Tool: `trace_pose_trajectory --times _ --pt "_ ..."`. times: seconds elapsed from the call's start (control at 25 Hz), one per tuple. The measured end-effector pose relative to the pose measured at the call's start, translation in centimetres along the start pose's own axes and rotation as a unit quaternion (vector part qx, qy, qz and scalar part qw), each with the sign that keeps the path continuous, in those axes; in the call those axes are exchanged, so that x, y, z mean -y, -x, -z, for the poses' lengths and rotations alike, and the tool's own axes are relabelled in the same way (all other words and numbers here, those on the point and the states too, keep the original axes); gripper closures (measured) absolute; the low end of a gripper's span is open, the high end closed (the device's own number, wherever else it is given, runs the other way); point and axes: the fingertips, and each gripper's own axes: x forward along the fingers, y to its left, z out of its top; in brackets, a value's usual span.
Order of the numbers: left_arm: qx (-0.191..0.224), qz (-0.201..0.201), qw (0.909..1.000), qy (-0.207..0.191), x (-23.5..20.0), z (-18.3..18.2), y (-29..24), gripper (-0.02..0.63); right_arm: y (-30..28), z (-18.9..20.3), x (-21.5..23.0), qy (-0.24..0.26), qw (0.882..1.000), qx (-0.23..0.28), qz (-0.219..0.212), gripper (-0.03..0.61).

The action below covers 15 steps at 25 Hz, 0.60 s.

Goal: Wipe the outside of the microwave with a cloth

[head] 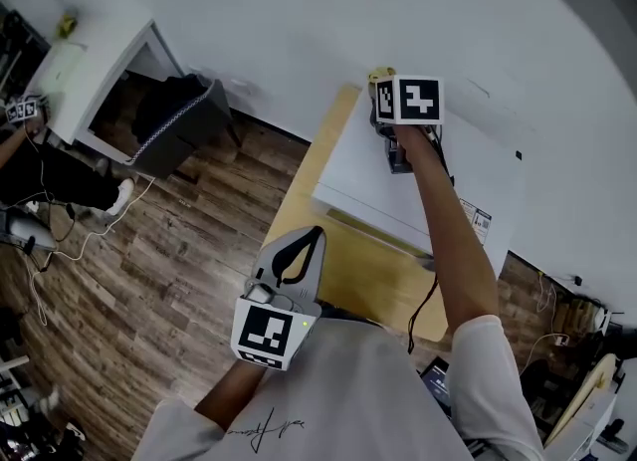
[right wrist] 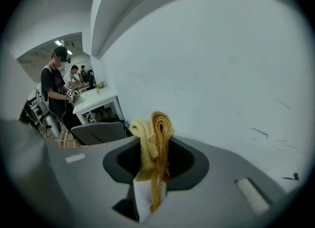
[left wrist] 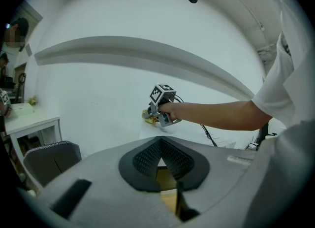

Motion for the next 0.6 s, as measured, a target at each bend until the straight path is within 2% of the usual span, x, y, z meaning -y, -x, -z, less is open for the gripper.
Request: trace_pose_trajectory --times 0.16,0.4,0.6 --pt "0.0 0.001 1.0 0.0 0.0 0.0 -0.1 0.623 -0.4 -0.3 -1.0 0.003 1.0 0.011 -0.012 0.456" --pt "0.002 0.001 1.0 -0.007 0.2 -0.5 0.2 0.623 1.5 -1.0 -2.9 -0.013 0.998 0.037 -0.056 0.456" --pt "0.001 0.009 0.9997 -0.023 1.6 -0.8 -0.1 0.623 5.6 -0.8 -1.3 -0.035 0.995 0.073 -0.052 0.456"
